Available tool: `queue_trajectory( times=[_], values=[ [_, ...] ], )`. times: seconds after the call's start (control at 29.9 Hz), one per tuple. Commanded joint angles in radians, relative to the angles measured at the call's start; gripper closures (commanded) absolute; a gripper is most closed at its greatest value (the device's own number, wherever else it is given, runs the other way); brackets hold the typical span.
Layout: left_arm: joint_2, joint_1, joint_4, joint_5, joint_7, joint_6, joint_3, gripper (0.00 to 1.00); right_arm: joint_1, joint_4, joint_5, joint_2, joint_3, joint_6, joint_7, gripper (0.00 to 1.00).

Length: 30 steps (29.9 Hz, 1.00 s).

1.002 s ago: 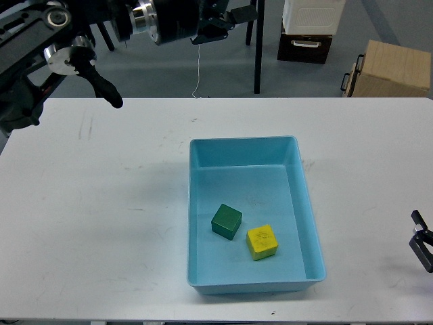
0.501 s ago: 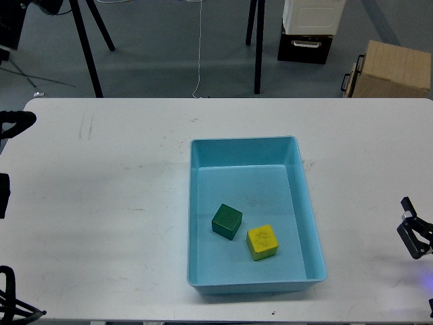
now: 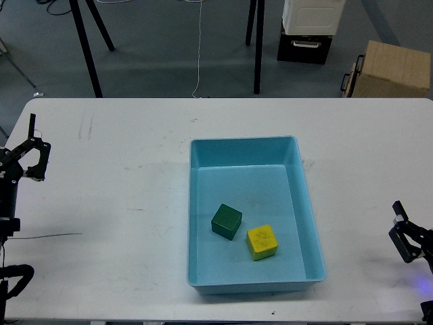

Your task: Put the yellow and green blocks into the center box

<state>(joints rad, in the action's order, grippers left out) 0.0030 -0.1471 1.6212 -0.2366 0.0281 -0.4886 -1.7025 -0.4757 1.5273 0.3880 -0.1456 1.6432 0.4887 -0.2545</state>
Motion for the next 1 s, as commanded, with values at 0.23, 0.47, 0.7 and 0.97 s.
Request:
queue_trajectory(
  times=[0.23,0.47,0.7,0.97],
  values=[
    [-0.003,-0.262,0.072,0.032,-0.007,0.0,0.061,0.01,-0.049,0.017,-0.075,-0.002,-0.022,0.0,-0.002,0.01],
    [-0.003,-0.307,0.074,0.1,-0.008,0.0,0.169,0.0,-0.055,0.027,-0.092,0.012,-0.029,0.0,-0.002,0.01],
    [-0.003,-0.304,0.072,0.1,-0.008,0.0,0.181,0.0,-0.066,0.03,-0.092,0.021,-0.014,0.0,0.0,0.01],
    [-0.003,-0.305,0.072,0.1,-0.014,0.0,0.179,0.0,-0.07,0.031,-0.097,0.021,-0.011,0.0,0.0,0.01]
  ],
)
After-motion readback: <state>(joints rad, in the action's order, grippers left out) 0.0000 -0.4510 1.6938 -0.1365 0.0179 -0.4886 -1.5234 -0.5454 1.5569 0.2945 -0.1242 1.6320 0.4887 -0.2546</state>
